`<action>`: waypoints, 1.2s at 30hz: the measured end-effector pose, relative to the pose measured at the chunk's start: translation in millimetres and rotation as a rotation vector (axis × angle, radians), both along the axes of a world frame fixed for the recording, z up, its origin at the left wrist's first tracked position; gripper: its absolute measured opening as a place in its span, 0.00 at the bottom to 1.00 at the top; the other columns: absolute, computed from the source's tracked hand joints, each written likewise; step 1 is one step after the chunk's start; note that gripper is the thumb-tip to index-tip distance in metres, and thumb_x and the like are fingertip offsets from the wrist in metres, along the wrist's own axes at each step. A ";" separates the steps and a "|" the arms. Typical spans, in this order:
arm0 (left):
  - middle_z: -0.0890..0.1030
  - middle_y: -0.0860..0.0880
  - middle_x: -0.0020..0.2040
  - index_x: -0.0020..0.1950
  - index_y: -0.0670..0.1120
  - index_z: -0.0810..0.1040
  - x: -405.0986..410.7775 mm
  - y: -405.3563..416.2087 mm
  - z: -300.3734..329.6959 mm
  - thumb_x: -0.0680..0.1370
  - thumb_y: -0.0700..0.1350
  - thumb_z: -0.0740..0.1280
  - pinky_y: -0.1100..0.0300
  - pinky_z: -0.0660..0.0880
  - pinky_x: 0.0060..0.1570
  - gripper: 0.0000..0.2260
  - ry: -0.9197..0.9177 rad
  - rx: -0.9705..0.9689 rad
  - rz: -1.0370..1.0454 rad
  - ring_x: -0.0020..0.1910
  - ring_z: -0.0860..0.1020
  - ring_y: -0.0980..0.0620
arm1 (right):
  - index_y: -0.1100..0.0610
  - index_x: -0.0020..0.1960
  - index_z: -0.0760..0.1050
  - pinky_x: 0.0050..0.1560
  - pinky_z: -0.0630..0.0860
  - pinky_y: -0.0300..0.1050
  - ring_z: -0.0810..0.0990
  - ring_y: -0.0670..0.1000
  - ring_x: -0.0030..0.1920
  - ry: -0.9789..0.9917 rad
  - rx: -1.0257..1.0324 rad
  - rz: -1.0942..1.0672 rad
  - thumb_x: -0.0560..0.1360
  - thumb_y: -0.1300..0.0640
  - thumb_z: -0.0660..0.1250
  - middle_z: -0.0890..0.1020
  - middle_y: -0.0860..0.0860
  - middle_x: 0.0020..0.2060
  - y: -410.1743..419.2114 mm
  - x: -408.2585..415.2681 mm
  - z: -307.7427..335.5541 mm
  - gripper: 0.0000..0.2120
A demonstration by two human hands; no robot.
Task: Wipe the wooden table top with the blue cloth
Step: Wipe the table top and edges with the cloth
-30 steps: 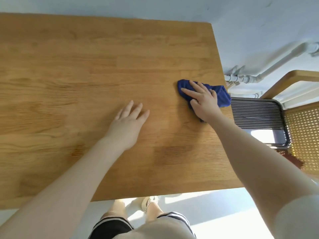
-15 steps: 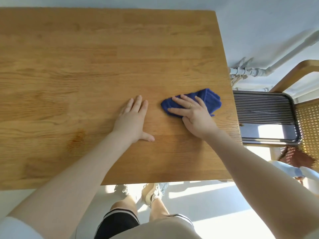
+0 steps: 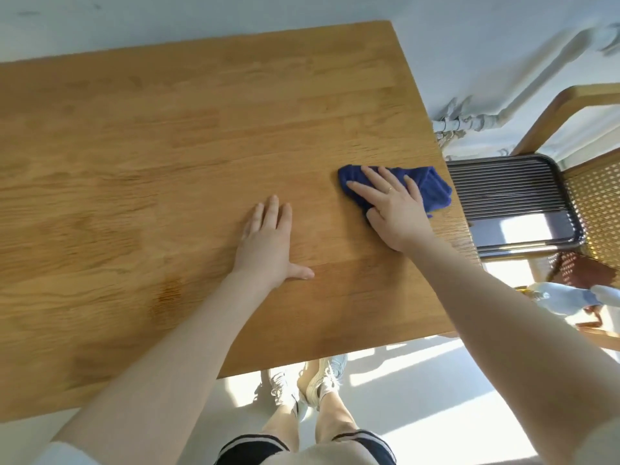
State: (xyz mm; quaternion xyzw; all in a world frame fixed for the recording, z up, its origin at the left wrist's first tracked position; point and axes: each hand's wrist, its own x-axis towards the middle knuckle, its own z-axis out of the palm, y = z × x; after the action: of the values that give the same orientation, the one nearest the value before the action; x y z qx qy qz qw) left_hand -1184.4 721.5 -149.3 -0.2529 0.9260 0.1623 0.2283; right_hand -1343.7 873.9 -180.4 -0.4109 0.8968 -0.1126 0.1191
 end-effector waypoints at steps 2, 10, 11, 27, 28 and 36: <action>0.36 0.49 0.77 0.77 0.48 0.39 5.2 -1.9 -1.4 0.66 0.64 0.70 0.51 0.44 0.73 0.53 0.008 -0.013 -0.026 0.76 0.39 0.47 | 0.43 0.72 0.62 0.72 0.41 0.57 0.49 0.51 0.76 -0.005 -0.007 -0.173 0.77 0.58 0.55 0.56 0.47 0.76 -11.4 -14.7 -2.3 0.25; 0.38 0.46 0.77 0.77 0.47 0.39 -2.2 0.3 5.5 0.66 0.64 0.71 0.50 0.45 0.74 0.54 -0.067 -0.065 -0.047 0.76 0.42 0.45 | 0.44 0.68 0.68 0.67 0.57 0.61 0.61 0.56 0.72 0.011 -0.014 0.078 0.74 0.46 0.53 0.65 0.49 0.72 55.9 72.6 -5.9 0.22; 0.38 0.46 0.77 0.77 0.46 0.39 -6.2 1.1 8.2 0.66 0.64 0.71 0.50 0.45 0.74 0.54 -0.081 -0.064 -0.042 0.76 0.42 0.44 | 0.43 0.68 0.68 0.67 0.59 0.62 0.63 0.56 0.72 0.009 0.003 0.115 0.75 0.46 0.53 0.66 0.49 0.72 60.4 66.0 -5.4 0.21; 0.30 0.41 0.74 0.74 0.45 0.29 8.4 100.9 9.2 0.64 0.68 0.70 0.48 0.39 0.72 0.60 -0.090 -0.045 0.091 0.75 0.34 0.44 | 0.40 0.68 0.65 0.69 0.48 0.58 0.59 0.53 0.73 0.025 -0.051 0.398 0.77 0.45 0.51 0.62 0.46 0.73 140.9 6.4 -11.1 0.20; 0.30 0.40 0.74 0.74 0.44 0.30 8.5 104.0 9.1 0.64 0.68 0.70 0.49 0.39 0.72 0.60 -0.106 -0.070 0.089 0.75 0.34 0.43 | 0.39 0.69 0.65 0.69 0.49 0.58 0.58 0.52 0.73 0.000 -0.049 0.457 0.77 0.45 0.51 0.62 0.45 0.73 143.6 -0.6 -10.5 0.20; 0.35 0.43 0.76 0.76 0.44 0.37 11.7 116.9 7.6 0.65 0.66 0.71 0.54 0.43 0.73 0.57 -0.099 -0.066 0.149 0.76 0.39 0.46 | 0.41 0.71 0.62 0.72 0.47 0.61 0.51 0.55 0.75 0.003 -0.026 0.112 0.79 0.47 0.52 0.57 0.48 0.75 100.1 -40.5 -10.6 0.21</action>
State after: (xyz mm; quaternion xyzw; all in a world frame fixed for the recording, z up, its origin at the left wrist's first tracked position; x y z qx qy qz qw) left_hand -1172.7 838.4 -141.7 -0.3363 0.8971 0.1353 0.2526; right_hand -1384.2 974.0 -191.0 -0.4620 0.8712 -0.1166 0.1185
